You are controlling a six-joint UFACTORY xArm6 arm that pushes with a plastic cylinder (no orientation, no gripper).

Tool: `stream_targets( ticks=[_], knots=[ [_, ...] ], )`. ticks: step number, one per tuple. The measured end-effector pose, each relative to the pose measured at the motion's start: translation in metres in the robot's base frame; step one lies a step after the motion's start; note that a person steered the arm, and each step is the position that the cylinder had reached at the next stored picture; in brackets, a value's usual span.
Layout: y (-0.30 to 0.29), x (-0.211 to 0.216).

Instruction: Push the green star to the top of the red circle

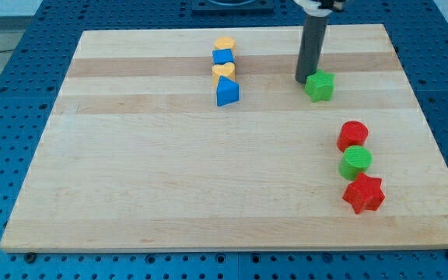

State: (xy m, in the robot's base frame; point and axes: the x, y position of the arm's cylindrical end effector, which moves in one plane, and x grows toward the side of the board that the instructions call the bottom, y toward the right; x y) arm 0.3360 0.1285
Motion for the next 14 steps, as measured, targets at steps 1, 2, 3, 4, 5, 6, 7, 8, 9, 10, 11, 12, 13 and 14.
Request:
stream_targets(
  ticks=[1, 2, 3, 4, 5, 6, 7, 8, 9, 10, 11, 12, 13, 14],
  knots=[
    [0.004, 0.000],
    [0.007, 0.008],
    [0.017, 0.015],
    [0.026, 0.022],
    [0.030, 0.025],
    [0.032, 0.025],
    [0.042, 0.022],
    [0.052, 0.018],
    [0.054, 0.020],
    [0.054, 0.030],
    [0.054, 0.038],
    [0.054, 0.043],
    [0.054, 0.045],
    [0.054, 0.050]
  ],
)
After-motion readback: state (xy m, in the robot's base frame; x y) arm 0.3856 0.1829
